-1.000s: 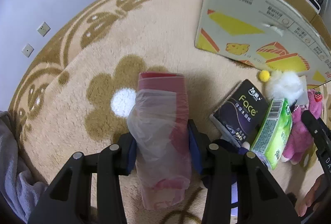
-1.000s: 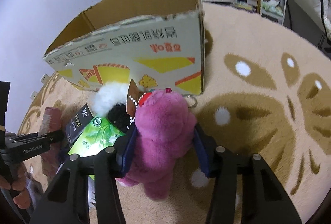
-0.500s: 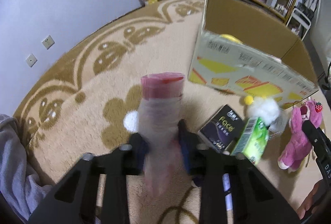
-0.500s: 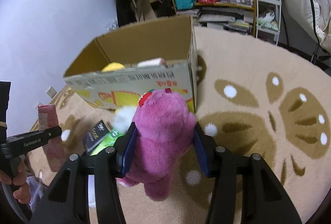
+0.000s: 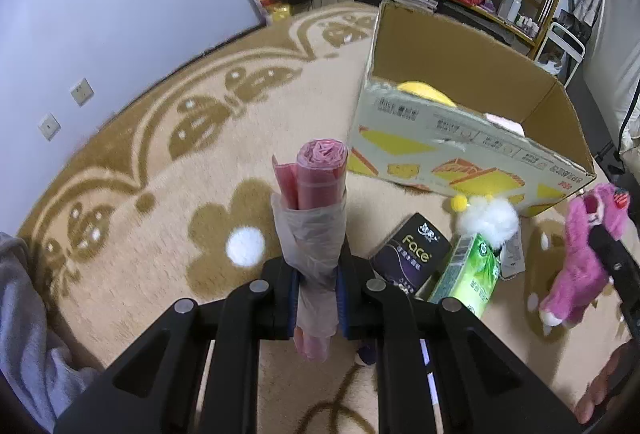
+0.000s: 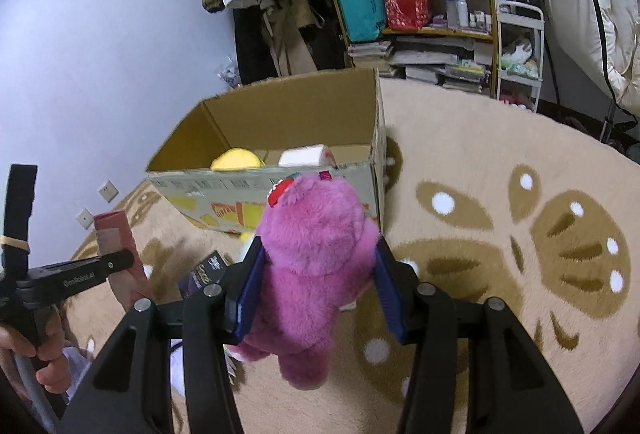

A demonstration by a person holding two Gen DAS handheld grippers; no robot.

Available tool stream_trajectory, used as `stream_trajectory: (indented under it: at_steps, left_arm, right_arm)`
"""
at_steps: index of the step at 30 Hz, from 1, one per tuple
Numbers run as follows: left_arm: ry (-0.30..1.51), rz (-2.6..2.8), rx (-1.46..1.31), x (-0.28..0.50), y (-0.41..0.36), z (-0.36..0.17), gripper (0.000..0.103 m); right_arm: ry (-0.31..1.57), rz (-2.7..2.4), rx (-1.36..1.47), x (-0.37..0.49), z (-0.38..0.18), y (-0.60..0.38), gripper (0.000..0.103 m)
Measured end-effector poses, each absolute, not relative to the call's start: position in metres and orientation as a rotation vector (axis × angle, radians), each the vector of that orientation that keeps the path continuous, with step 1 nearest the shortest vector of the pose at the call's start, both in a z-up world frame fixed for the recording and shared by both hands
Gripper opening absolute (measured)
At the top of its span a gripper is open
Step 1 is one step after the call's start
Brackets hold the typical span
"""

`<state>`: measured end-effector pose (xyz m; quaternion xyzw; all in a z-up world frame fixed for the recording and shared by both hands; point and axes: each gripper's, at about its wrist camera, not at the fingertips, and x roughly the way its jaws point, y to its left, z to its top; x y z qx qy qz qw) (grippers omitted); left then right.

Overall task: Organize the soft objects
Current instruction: 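Lift the pink wrapped roll with the left gripper while the right gripper lifts the pink bear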

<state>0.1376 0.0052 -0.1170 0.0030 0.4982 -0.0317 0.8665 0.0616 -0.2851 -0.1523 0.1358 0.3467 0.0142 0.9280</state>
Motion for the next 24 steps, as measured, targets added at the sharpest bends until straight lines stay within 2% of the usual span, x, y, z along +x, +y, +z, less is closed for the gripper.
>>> stream_trajectory:
  at_steps: [14, 24]
  left_arm:
    - [0.793, -0.079, 0.006, 0.123, 0.003, -0.059, 0.014]
    - [0.681, -0.091, 0.03, 0.118, -0.004, -0.032, 0.014]
  right_arm:
    - [0.542, 0.051, 0.3, 0.044, -0.109, -0.289, 0.054]
    - [0.451, 0.064, 0.273, 0.04, -0.081, -0.293, 0.054]
